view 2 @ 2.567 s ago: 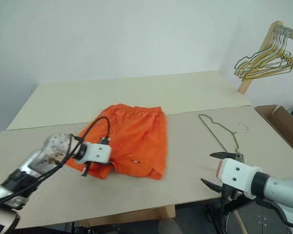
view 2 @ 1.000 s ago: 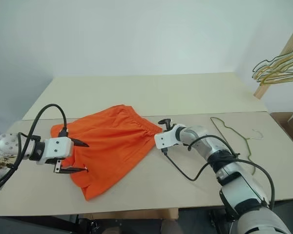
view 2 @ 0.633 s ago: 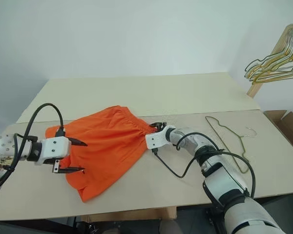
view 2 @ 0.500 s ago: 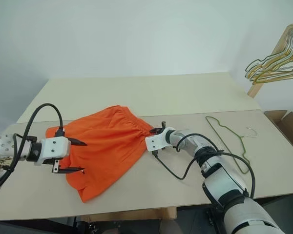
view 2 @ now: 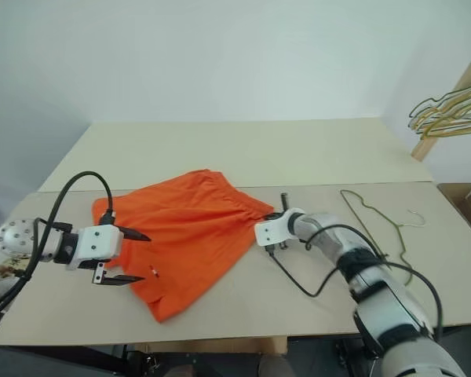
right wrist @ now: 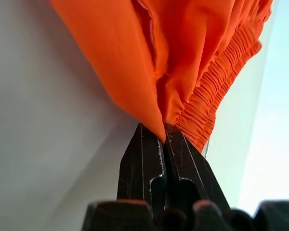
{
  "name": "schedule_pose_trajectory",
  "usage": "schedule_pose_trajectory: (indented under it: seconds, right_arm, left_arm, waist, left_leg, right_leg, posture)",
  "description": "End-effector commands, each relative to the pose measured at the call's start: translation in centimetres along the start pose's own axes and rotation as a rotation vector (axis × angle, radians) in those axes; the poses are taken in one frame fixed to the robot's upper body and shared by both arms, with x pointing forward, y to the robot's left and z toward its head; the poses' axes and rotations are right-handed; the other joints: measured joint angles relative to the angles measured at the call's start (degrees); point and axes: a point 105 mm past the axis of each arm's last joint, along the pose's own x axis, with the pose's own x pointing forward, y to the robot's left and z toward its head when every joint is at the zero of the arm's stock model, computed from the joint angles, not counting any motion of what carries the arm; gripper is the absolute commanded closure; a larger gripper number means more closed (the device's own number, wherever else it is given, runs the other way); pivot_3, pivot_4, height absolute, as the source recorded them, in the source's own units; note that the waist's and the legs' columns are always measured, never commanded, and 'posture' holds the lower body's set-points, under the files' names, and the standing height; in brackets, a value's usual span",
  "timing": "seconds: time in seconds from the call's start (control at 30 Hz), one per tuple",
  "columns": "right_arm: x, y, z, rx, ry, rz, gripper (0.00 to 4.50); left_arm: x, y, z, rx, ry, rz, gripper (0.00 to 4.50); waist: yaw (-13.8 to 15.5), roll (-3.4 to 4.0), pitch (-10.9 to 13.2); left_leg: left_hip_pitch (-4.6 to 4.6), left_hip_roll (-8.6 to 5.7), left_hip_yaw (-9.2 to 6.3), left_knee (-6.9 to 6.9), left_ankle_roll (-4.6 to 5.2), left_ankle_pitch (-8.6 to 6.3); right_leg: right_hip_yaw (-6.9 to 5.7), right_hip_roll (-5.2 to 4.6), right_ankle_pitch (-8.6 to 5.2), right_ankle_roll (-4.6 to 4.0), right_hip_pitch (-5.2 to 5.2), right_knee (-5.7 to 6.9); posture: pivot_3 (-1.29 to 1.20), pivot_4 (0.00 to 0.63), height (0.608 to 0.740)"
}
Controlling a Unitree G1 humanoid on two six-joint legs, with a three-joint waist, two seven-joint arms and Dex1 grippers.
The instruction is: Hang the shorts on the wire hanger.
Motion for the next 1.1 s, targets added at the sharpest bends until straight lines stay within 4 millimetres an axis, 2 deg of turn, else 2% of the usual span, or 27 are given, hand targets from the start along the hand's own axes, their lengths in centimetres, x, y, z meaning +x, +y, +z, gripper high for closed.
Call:
schedule_pose_trajectory:
  seconds: [0.03,0.17,0.23,0.33,0.43,0.5,0.6,0.83,0.97,1.1]
  right_arm:
    - [-2.7,-0.9,-0.9,0.062,0.089,-0.058,4.47]
    - [-6.4,1.1,-2.2,0.126,0.233,-0.061,4.47]
    - [-7.9,2.0,-1.8,0.16,0.272,-0.056,4.47]
    - [-8.8,2.8,-0.1,0.205,0.268,-0.044,4.47]
    - [-8.8,2.8,1.4,0.245,0.243,-0.052,4.47]
    - [-8.5,2.6,1.9,0.26,0.234,-0.057,4.47]
    - [-8.1,2.6,2.4,0.273,0.221,-0.05,4.47]
    - [-7.9,2.9,2.9,0.278,0.21,-0.03,4.47]
    - [-7.7,3.1,3.1,0.283,0.203,-0.019,4.47]
    - [-7.7,2.8,3.3,0.282,0.199,-0.022,4.47]
  left_arm:
    - [0.3,0.7,1.0,0.044,-0.025,-0.005,0.0]
    - [1.2,0.9,1.3,0.064,-0.04,-0.04,0.0]
    - [1.6,1.2,1.6,0.077,-0.046,-0.046,0.0]
    - [2.1,1.6,2.3,0.08,-0.075,-0.067,0.0]
    - [2.4,0.8,3.5,0.065,-0.129,-0.162,0.0]
    - [2.3,-0.7,4.4,0.029,-0.158,-0.282,0.0]
    - [2.9,-2.4,4.5,0.054,-0.113,-0.362,0.0]
    - [4.5,-4.4,4.3,0.03,0.063,-0.372,0.0]
    - [6.6,-5.7,4.3,-0.012,0.148,-0.359,0.0]
    - [7.4,-6.5,4.2,-0.028,0.203,-0.326,0.0]
  waist:
    - [-0.06,0.02,0.01]
    - [-0.2,0.1,0.06]
    - [-0.41,0.13,0.08]
    - [-1.05,0.16,0.13]
    - [-2.41,0.19,0.18]
    - [-3.28,0.2,0.23]
    - [-3.93,0.19,0.56]
    - [-3.69,0.1,1.84]
    - [-3.63,0.04,2.17]
    - [-3.55,-0.03,2.29]
  left_leg:
    - [-0.01,0.0,0.01,0.0,0.0,0.0]
    - [-0.02,-0.02,0.05,0.01,0.01,-0.01]
    - [-0.03,-0.03,0.06,0.02,0.01,-0.01]
    - [-0.03,-0.02,0.07,0.02,0.02,-0.01]
    - [-0.02,-0.02,0.1,0.02,0.02,-0.01]
    - [-0.02,-0.01,0.11,0.02,0.03,-0.02]
    - [-0.03,-0.01,0.09,0.02,0.04,-0.02]
    - [-0.02,-0.01,0.06,0.02,0.07,-0.04]
    - [-0.02,-0.01,0.06,0.02,0.09,-0.05]
    - [0.0,0.0,0.07,0.02,0.09,-0.05]
  right_leg:
    - [0.01,0.0,0.0,0.0,0.0,-0.01]
    - [0.03,0.01,-0.02,-0.02,0.01,-0.07]
    - [0.03,0.01,-0.03,-0.02,0.02,-0.09]
    - [0.04,0.05,-0.05,-0.03,0.03,-0.13]
    - [0.07,0.07,-0.05,-0.03,0.06,-0.14]
    - [0.09,0.08,-0.06,-0.02,0.06,-0.15]
    - [0.08,0.07,-0.07,-0.01,0.13,-0.23]
    - [0.06,0.07,-0.07,-0.01,0.2,-0.36]
    - [0.06,0.08,-0.07,-0.01,0.23,-0.43]
    - [0.06,0.08,-0.07,-0.01,0.27,-0.43]
  posture:
    - [-0.07,0.058,0.74]
    - [-0.12,0.063,0.74]
    - [-0.13,0.066,0.74]
    - [-0.16,0.07,0.74]
    - [-0.18,0.073,0.74]
    - [-0.18,0.074,0.74]
    - [-0.16,0.086,0.74]
    - [-0.15,0.106,0.74]
    - [-0.15,0.111,0.74]
    - [-0.16,0.112,0.74]
